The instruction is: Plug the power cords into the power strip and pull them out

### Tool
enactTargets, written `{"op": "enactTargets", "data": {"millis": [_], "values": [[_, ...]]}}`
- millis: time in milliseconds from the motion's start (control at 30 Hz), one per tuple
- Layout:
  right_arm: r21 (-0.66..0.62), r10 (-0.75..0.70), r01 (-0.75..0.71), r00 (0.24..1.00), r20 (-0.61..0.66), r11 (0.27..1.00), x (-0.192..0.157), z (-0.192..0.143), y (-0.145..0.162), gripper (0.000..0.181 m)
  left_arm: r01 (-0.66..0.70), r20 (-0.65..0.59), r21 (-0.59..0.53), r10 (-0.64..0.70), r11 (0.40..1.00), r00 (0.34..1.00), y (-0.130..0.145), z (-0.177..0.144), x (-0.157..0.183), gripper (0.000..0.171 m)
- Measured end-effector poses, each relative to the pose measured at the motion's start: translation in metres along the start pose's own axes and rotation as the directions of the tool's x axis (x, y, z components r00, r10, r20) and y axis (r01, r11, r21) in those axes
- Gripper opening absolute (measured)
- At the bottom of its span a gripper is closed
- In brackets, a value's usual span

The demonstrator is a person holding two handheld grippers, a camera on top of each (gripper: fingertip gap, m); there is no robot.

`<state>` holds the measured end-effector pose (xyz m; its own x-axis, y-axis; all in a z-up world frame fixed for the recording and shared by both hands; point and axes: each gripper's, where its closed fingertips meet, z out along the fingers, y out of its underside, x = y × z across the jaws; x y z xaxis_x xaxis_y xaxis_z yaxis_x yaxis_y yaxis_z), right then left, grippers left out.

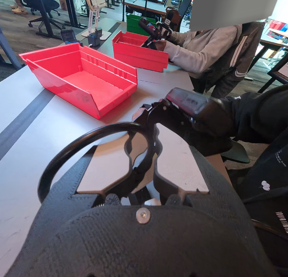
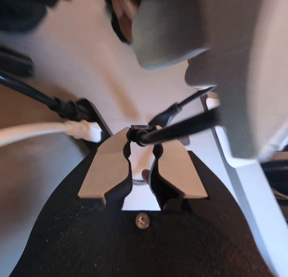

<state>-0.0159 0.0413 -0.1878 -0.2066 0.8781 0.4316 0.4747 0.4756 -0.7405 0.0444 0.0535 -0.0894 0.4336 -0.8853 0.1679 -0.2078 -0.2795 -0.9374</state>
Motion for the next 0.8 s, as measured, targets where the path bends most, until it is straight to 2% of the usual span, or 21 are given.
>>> {"op": "enactTargets", "data": {"millis": [100,167,267,333,400,533,600,700,800], "values": [[0.153,0.1,-0.108,0.993,0.062,0.982,-0.001,-0.013,-0.03,0.027,-0.004,-0.07,-0.031,0.002,1.0,0.998,-0.011,-0.01,0.01,0.039],[0.212,0.128,-0.146,0.987,0.094,0.966,0.002,-0.025,-0.048,0.027,-0.039,-0.09,-0.034,0.036,0.999,0.995,-0.021,-0.025,0.018,0.043],[0.235,0.127,-0.152,0.985,0.117,0.96,0.009,-0.044,-0.071,0.027,-0.081,-0.071,0.016,0.082,0.997,0.994,-0.037,-0.055,0.023,0.043],[0.233,0.127,-0.151,0.985,0.117,0.961,0.016,-0.057,-0.083,0.027,-0.09,-0.041,0.031,0.091,0.995,0.995,-0.032,-0.072,0.025,0.041],[0.241,0.141,-0.163,0.984,0.108,0.957,0.023,-0.073,-0.094,0.027,-0.119,0.018,-0.036,0.119,0.992,0.993,-0.002,-0.081,0.019,0.039],[0.292,0.199,-0.214,0.977,0.082,0.932,0.036,-0.107,-0.109,0.027,-0.171,0.099,-0.313,0.211,0.934,0.972,0.108,-0.085,0.01,0.035],[0.327,0.232,-0.235,0.971,0.049,0.915,0.042,-0.124,-0.112,0.027,-0.161,0.084,-0.377,0.207,0.912,0.975,0.151,-0.079,0.022,0.041],[0.361,0.257,-0.226,0.966,-0.041,0.905,0.047,-0.144,-0.111,0.027,-0.195,0.124,-0.416,0.268,0.888,0.955,0.186,-0.059,0.032,0.053],[0.363,0.259,-0.182,0.95,-0.176,0.914,0.049,-0.156,-0.104,0.027,-0.283,0.229,-0.428,0.406,0.858,0.885,0.186,-0.039,0.021,0.058]]}}
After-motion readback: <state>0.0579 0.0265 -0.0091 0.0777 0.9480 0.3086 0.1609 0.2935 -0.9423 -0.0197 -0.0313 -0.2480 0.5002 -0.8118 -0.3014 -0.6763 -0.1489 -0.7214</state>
